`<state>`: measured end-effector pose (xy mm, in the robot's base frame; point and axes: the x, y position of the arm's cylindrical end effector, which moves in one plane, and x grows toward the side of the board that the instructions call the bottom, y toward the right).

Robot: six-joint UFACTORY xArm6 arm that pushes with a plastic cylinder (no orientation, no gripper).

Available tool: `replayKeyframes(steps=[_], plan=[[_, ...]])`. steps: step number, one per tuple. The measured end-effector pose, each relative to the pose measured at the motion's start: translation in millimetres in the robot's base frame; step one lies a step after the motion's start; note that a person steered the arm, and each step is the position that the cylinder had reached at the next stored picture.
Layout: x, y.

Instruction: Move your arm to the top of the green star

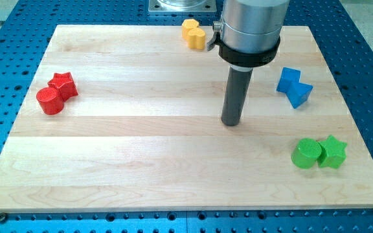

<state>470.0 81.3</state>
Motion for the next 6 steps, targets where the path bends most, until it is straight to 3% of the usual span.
replayKeyframes(steps=[6], plan=[[22, 59]])
